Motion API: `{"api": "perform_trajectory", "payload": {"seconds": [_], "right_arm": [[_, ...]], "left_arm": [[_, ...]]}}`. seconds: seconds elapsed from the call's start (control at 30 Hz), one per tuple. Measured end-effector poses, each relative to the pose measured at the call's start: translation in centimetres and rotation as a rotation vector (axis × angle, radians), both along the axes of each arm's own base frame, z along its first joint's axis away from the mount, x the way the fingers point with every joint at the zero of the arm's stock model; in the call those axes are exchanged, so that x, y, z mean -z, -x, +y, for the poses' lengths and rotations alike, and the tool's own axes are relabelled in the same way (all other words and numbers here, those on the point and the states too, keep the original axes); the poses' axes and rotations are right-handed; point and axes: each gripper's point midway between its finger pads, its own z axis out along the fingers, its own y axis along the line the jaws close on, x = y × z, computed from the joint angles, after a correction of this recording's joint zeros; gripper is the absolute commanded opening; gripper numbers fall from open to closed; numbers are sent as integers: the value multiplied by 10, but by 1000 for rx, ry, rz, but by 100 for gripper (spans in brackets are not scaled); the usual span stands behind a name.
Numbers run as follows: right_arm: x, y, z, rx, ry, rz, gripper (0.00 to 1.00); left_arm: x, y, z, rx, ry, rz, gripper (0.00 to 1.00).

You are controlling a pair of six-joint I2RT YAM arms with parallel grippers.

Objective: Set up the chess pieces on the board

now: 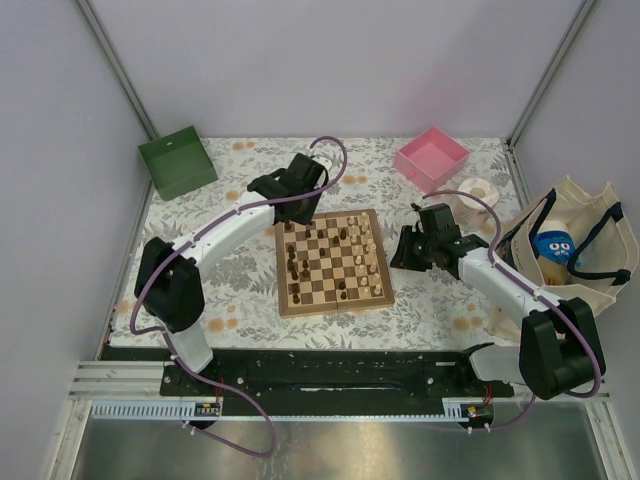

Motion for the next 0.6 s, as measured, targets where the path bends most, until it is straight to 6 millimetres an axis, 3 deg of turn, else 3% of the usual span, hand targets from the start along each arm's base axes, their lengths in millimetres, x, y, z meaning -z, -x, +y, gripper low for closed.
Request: {"api": "perform_trajectory", "payload": {"seconds": [0.17, 0.6], "right_arm": [[0, 1, 1, -5, -7, 2, 34], [-1, 1, 2, -7, -13, 5, 34]], "left_arm": [[14, -2, 21, -66, -21, 33, 0], [28, -2, 37, -136, -14, 67, 0]]}}
